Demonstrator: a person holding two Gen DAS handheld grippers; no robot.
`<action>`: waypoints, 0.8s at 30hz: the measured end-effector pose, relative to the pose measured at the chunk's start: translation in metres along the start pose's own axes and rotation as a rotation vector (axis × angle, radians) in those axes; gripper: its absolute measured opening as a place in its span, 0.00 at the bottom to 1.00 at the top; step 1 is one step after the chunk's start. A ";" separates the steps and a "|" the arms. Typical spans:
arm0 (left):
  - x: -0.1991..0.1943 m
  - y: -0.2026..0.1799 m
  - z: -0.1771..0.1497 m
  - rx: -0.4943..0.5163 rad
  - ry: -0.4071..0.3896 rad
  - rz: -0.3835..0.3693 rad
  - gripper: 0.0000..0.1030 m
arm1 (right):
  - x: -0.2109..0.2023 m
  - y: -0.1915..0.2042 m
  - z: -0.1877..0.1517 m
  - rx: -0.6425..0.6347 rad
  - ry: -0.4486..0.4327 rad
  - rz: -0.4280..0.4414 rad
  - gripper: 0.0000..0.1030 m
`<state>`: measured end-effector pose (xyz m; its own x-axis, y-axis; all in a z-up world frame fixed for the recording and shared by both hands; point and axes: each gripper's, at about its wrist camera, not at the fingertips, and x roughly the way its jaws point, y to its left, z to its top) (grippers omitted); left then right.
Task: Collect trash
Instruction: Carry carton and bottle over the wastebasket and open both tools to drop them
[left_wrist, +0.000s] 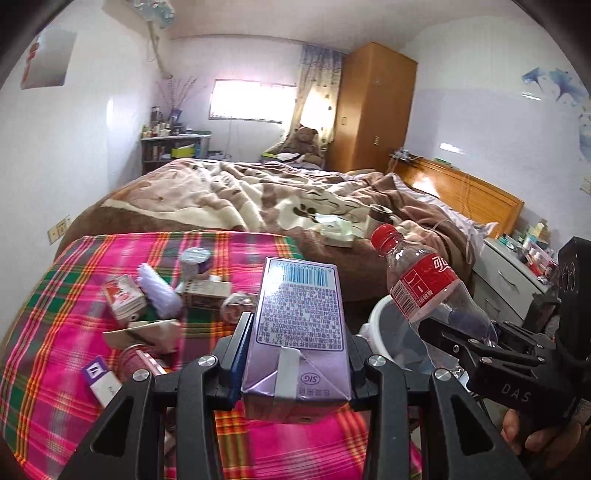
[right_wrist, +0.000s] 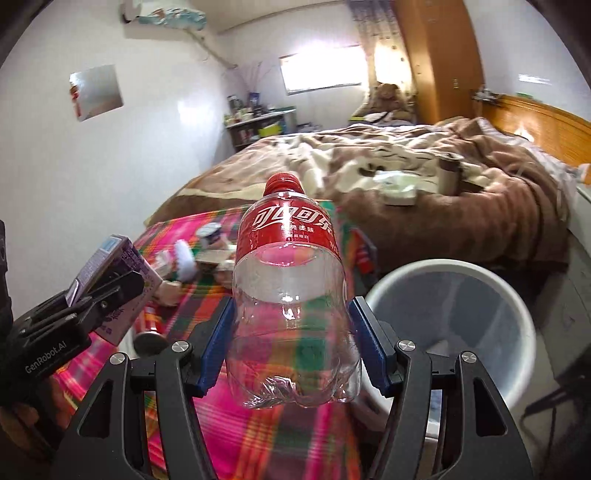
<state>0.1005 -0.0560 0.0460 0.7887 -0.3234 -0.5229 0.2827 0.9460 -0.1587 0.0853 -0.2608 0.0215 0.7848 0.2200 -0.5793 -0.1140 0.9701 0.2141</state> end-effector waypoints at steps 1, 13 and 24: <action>0.001 -0.004 -0.001 0.005 0.000 -0.012 0.39 | -0.004 -0.004 -0.002 0.006 -0.002 -0.008 0.62; 0.032 -0.082 0.002 0.103 0.022 -0.163 0.40 | -0.018 -0.059 -0.008 0.093 0.010 -0.160 0.62; 0.079 -0.132 -0.006 0.153 0.127 -0.248 0.40 | -0.007 -0.105 -0.019 0.157 0.095 -0.243 0.62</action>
<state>0.1221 -0.2065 0.0202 0.6137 -0.5290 -0.5861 0.5440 0.8213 -0.1718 0.0799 -0.3618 -0.0120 0.7163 -0.0008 -0.6978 0.1713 0.9696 0.1747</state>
